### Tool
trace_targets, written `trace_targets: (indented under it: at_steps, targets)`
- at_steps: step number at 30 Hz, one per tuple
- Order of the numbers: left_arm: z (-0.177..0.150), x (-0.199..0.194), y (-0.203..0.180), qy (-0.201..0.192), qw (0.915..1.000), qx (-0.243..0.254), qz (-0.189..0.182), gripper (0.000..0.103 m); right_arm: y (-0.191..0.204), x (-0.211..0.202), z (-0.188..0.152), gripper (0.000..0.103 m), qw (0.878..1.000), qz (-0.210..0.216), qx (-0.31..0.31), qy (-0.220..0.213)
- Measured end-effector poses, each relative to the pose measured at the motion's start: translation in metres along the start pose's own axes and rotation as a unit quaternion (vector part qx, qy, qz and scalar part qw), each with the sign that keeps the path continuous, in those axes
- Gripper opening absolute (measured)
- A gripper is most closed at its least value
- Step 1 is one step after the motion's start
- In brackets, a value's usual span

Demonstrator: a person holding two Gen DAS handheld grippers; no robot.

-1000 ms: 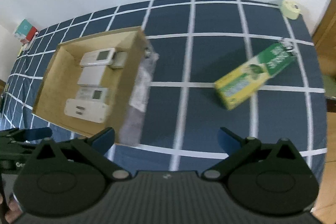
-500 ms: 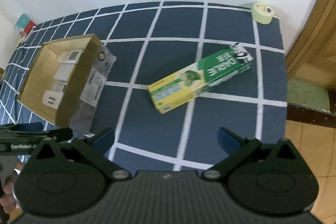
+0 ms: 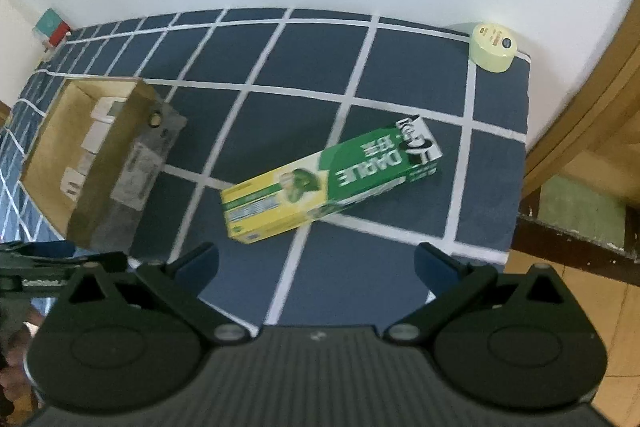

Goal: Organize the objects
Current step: 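Move both grippers toward the green-and-yellow DARLIE toothpaste box on the bed, then close the right gripper on the toothpaste box while the left gripper grasps its other end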

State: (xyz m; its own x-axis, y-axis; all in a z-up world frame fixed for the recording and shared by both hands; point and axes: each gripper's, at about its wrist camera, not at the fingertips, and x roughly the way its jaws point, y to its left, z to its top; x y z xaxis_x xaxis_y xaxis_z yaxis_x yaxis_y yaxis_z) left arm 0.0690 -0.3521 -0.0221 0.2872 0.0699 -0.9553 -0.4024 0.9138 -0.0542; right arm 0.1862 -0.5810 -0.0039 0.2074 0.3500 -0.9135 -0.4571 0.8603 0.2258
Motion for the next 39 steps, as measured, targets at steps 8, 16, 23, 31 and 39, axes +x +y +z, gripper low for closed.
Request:
trace_targets:
  at_steps: [8,16,23,31,39]
  targets:
    - [0.022,0.037,-0.029,0.018,0.9997,0.001,0.017,0.103,-0.043,0.049,0.04,0.103,0.999,0.01,-0.018,0.031]
    - [0.039,0.072,-0.051,0.04,0.9989,0.0,0.024,0.103,-0.072,0.11,0.065,0.103,0.996,0.026,-0.031,0.075]
    - [0.045,0.091,-0.05,0.048,0.9985,-0.019,0.019,0.103,-0.079,0.143,0.08,0.103,0.994,0.045,-0.037,0.095]
    - [0.047,0.1,-0.051,0.053,0.9983,-0.013,0.018,0.103,-0.076,0.159,0.082,0.103,0.993,0.046,-0.024,0.105]
    - [0.045,0.1,-0.046,0.054,0.9984,-0.01,0.007,0.103,-0.074,0.155,0.066,0.103,0.99,0.055,0.04,0.121]
